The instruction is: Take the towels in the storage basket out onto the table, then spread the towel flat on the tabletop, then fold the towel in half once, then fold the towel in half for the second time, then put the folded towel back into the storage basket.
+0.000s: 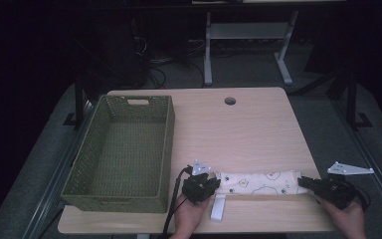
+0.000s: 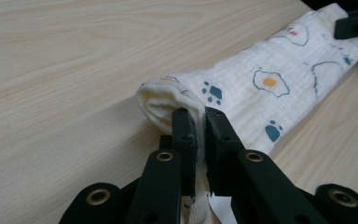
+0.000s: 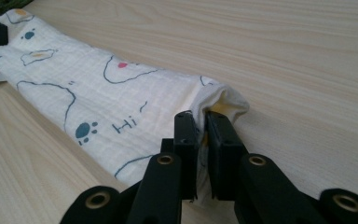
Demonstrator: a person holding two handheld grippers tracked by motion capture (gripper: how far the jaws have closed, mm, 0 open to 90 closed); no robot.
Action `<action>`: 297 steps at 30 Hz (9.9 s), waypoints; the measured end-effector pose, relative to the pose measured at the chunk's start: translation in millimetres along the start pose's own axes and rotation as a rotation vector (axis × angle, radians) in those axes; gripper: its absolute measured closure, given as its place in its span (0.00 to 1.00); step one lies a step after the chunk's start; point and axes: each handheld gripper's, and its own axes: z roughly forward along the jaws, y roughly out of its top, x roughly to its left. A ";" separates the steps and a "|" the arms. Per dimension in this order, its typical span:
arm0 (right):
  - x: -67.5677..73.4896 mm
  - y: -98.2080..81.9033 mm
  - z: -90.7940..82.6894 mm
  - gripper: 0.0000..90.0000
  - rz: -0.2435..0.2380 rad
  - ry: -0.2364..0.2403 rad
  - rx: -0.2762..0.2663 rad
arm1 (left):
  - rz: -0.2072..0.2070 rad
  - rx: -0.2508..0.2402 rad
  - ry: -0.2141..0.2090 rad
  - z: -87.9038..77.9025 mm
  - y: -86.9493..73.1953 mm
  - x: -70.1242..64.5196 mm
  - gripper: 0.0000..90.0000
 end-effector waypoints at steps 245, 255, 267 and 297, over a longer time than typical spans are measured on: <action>225.8 344.2 269.8 0.44 -0.456 0.487 0.082 | -0.223 -0.434 0.124 -231.5 -31.0 84.6 0.57; 212.3 338.8 254.0 0.38 -0.459 0.472 0.056 | -0.242 -0.409 0.042 -223.7 -19.6 85.0 0.47; 185.6 322.8 228.9 0.35 -0.453 0.413 0.027 | -0.263 -0.390 -0.024 -216.4 -5.7 83.8 0.39; 132.1 273.6 178.9 0.31 -0.418 0.305 0.008 | -0.221 -0.330 -0.136 -188.7 30.3 67.8 0.34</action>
